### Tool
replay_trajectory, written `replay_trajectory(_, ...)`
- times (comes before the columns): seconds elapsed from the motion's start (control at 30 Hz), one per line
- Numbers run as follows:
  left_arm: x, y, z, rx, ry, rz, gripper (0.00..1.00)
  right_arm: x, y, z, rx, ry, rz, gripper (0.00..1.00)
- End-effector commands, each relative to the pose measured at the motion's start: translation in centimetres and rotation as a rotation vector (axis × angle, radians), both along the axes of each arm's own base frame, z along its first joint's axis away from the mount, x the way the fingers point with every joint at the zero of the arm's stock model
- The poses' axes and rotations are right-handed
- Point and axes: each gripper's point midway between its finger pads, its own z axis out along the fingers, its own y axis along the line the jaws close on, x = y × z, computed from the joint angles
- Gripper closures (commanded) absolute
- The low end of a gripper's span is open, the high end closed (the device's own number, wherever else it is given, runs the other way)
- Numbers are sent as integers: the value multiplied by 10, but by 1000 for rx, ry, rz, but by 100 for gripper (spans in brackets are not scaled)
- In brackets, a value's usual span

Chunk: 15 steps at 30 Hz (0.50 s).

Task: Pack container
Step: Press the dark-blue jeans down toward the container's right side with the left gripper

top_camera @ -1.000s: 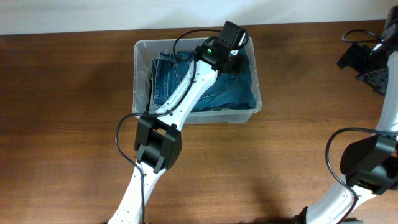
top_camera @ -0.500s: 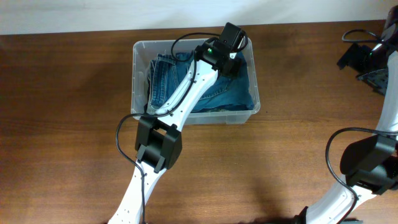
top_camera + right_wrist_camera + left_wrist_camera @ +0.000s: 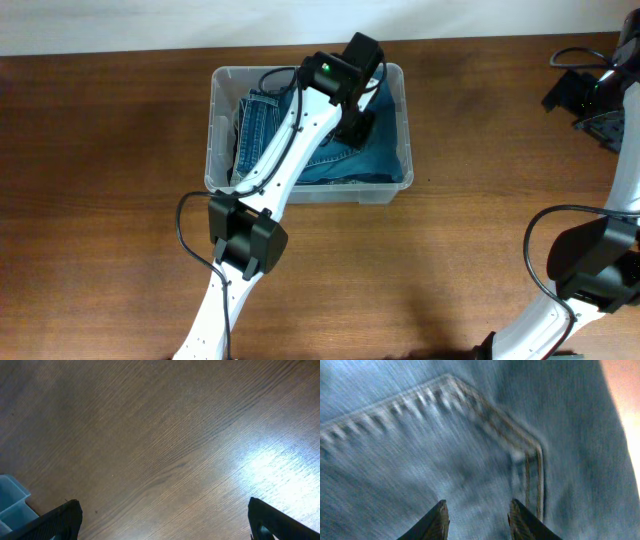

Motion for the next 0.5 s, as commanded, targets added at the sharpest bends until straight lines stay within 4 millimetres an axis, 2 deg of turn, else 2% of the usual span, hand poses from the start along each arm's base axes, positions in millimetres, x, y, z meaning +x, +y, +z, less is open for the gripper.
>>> replay_trajectory(0.0, -17, -9, 22, -94, 48, -38, 60, 0, 1, -3, 5, 8, 0, 2)
replay_trajectory(0.33, -36, -28, 22, -121, 89, -84, 60, 0, 1, -3, 5, 8, 0, 2)
replay_trajectory(0.47, -41, -38, 14, -118, 94, -104, 60, 0, 1, -3, 5, 8, 0, 2)
